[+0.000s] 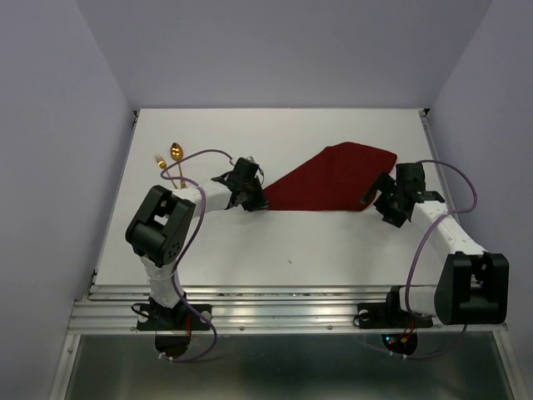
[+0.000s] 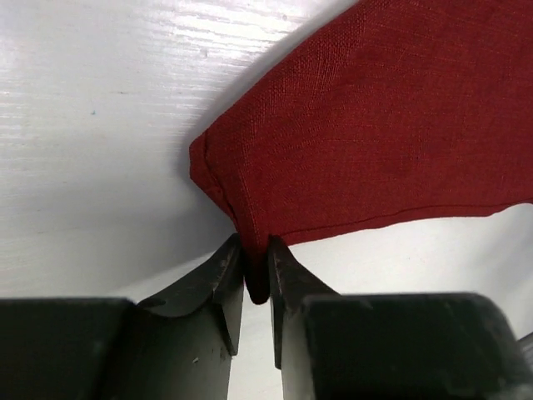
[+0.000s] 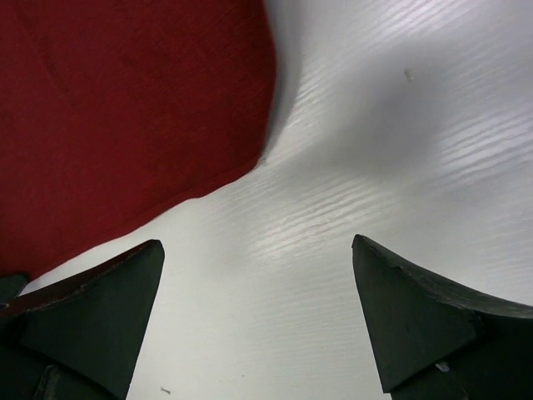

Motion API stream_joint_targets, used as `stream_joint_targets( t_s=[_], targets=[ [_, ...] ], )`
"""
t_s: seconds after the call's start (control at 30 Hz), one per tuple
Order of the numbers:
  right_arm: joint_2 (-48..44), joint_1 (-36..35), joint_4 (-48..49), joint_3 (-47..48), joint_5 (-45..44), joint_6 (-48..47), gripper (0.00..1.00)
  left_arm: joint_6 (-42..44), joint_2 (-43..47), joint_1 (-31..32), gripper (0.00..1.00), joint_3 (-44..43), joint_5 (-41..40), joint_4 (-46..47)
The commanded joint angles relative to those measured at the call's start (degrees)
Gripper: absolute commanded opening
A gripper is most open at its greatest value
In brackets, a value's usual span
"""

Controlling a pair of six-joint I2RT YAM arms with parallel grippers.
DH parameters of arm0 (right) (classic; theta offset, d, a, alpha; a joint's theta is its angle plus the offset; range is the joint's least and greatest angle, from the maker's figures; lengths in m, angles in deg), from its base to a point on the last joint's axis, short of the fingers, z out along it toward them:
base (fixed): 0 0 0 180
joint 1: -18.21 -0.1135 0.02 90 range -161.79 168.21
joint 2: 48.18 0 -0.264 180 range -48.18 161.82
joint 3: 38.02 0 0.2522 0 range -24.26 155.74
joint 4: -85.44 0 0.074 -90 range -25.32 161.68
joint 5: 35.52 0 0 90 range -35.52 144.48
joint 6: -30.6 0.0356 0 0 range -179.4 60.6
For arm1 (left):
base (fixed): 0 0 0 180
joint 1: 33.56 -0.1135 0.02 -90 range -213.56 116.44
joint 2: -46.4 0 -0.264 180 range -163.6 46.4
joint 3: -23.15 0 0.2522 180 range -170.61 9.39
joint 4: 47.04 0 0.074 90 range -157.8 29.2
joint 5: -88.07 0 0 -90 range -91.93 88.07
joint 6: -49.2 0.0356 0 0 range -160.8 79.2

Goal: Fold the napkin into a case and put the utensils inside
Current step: Pick up the crumpled napkin from the center of the board.

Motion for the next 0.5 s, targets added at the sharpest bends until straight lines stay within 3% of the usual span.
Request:
stream_joint_targets(
  t_s=[0.0,0.03,0.3,0.37,0.4,0.47],
  targets=[
    [0.9,1.5,5.1,-1.4,0.7,-0.9,1.00,2.3,-0.6,-1.0,0.13,-1.2,0.2,0.8],
    [1.4,1.5,6.5,-1.8,0.3,-0.6,1.00,2.9,-0.8,-1.0,0.01,-1.4,0.1,0.8],
    [12.5,1.5,21.0,-4.0,0.1,1.4,0.91,5.4,-0.1,-1.0,0.00,-3.4,-1.3,0.7],
    [14.2,1.5,23.3,-3.4,0.2,1.8,0.82,5.9,0.7,-1.0,0.00,-3.6,-1.3,0.2],
    [15.4,1.5,24.0,-3.2,0.5,1.9,0.72,6.1,0.9,-1.0,0.00,-4.0,-1.1,0.0],
    [16.1,1.5,25.3,-2.8,0.7,2.4,0.61,6.6,1.4,-1.0,0.00,-4.5,-0.6,-0.3]
  ],
)
